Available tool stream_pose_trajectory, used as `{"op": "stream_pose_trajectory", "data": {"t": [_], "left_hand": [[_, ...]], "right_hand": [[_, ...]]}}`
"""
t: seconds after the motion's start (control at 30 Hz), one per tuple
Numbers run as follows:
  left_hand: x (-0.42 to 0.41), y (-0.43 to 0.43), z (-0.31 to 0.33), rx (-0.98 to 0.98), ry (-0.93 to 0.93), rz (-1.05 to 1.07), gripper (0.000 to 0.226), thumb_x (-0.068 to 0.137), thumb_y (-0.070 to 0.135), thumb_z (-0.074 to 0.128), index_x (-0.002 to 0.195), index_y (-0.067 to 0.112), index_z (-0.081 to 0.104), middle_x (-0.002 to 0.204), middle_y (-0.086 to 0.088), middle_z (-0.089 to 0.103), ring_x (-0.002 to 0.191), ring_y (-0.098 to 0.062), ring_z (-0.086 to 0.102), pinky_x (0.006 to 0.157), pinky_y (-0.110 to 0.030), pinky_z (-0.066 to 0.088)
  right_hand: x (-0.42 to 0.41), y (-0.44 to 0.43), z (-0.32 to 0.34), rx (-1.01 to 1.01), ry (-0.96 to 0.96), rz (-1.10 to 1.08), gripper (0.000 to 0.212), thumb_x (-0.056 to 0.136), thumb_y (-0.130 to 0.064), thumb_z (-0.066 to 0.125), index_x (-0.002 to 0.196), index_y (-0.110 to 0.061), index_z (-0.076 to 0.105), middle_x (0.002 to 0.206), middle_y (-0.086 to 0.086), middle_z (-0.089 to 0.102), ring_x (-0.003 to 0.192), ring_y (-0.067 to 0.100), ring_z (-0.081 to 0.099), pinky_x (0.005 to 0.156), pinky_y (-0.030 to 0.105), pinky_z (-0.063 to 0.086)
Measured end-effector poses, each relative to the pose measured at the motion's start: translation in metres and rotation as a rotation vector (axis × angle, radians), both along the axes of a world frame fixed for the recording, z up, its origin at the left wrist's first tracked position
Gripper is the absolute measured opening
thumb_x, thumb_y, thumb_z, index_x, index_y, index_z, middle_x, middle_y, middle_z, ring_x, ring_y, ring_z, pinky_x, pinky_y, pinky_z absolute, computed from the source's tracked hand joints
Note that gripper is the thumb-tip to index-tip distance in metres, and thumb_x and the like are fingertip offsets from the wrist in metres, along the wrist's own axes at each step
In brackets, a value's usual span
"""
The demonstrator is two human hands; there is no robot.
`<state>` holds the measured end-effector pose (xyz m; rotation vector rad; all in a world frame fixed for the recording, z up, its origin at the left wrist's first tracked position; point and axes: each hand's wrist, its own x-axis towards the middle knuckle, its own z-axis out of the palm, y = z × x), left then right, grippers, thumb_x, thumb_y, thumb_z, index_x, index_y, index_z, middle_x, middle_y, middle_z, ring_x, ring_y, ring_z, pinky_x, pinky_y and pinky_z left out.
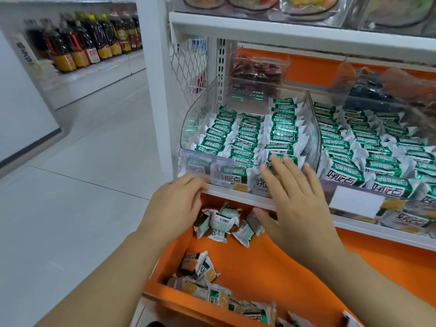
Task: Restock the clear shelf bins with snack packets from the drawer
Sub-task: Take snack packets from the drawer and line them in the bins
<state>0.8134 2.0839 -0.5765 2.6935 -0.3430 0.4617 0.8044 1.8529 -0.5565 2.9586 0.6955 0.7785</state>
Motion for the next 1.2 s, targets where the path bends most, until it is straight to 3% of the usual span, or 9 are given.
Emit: {"op": "stream_pose_trajectory", "data": {"t": [0.13,0.23,0.37,0.53,0.67,0.9,0.97,1.07,1.2], "left_hand": [[-0.008,0.019,-0.036,0.165,0.428,0.027,0.038,0.097,0.027,0.045,0.136,0.032,0.044,0.13,0.009,0.046,0.105,-0.015,0.058,0.081,-0.029,0.049],[-0.01,0.03,-0.057,0.237,0.644,0.023,0.054,0.096,0.026,0.049,0.146,0.034,0.029,0.147,0.007,0.033,0.119,-0.016,0.052,0.095,-0.03,0.046],[-0.006,0.035,-0.061,0.211,0.711,-0.005,0.061,0.095,0.023,0.054,0.148,0.034,0.026,0.153,0.006,0.029,0.134,-0.016,0.039,0.108,-0.029,0.034],[-0.002,0.037,-0.061,0.155,0.754,-0.007,0.062,0.093,0.024,0.058,0.147,0.037,0.028,0.153,0.009,0.031,0.127,-0.014,0.046,0.105,-0.027,0.034],[0.0,0.04,-0.062,0.136,0.754,-0.001,0.064,0.092,0.025,0.06,0.145,0.041,0.03,0.152,0.012,0.033,0.124,-0.014,0.049,0.1,-0.023,0.036],[0.002,0.042,-0.062,0.089,0.787,0.012,0.063,0.092,0.027,0.06,0.146,0.04,0.03,0.151,0.014,0.034,0.124,-0.012,0.049,0.099,-0.021,0.034],[0.003,0.042,-0.063,0.102,0.788,0.021,0.064,0.092,0.028,0.06,0.146,0.039,0.029,0.152,0.014,0.033,0.125,-0.012,0.048,0.097,-0.019,0.033],[0.005,0.042,-0.064,0.112,0.796,0.029,0.064,0.092,0.028,0.061,0.146,0.041,0.029,0.151,0.014,0.035,0.123,-0.013,0.049,0.094,-0.018,0.033],[0.006,0.041,-0.064,0.108,0.801,0.031,0.064,0.092,0.027,0.061,0.145,0.043,0.029,0.151,0.014,0.034,0.124,-0.013,0.05,0.098,-0.02,0.035]], "right_hand": [[-0.016,0.01,-0.038,0.13,0.1,0.18,0.028,0.084,-0.038,0.055,0.104,-0.026,0.068,0.11,-0.007,0.066,0.102,0.018,0.061,0.094,0.037,0.042],[-0.008,0.022,-0.071,0.126,0.375,0.139,0.02,0.081,-0.034,0.06,0.097,-0.029,0.07,0.095,-0.012,0.069,0.088,0.015,0.066,0.077,0.033,0.052],[0.017,0.04,-0.125,0.051,0.861,0.099,0.035,0.095,-0.036,0.051,0.13,-0.029,0.053,0.135,-0.007,0.054,0.123,0.015,0.05,0.099,0.035,0.044],[0.032,0.068,-0.187,0.051,1.237,0.127,0.055,0.097,-0.029,0.051,0.148,-0.023,0.029,0.155,0.006,0.025,0.138,0.024,0.033,0.109,0.032,0.032],[0.042,0.083,-0.221,0.203,1.371,-0.025,0.072,0.099,-0.038,0.048,0.153,-0.014,0.007,0.16,0.011,0.009,0.145,0.028,0.018,0.113,0.034,0.025],[0.057,0.102,-0.244,0.423,1.579,-0.154,0.075,0.098,-0.038,0.05,0.152,-0.008,0.008,0.151,0.015,0.032,0.126,0.031,0.048,0.093,0.035,0.043],[0.06,0.109,-0.252,0.466,1.593,-0.201,0.081,0.095,-0.042,0.054,0.152,-0.007,0.008,0.151,0.012,0.034,0.125,0.028,0.049,0.087,0.033,0.044],[0.061,0.116,-0.262,0.506,1.586,-0.243,0.092,0.09,-0.046,0.06,0.151,-0.005,0.006,0.15,0.011,0.035,0.132,0.03,0.041,0.096,0.035,0.042],[0.063,0.115,-0.267,0.544,1.603,-0.236,0.086,0.082,-0.039,0.072,0.146,-0.007,0.024,0.147,0.008,0.038,0.127,0.028,0.045,0.088,0.032,0.044]]}}
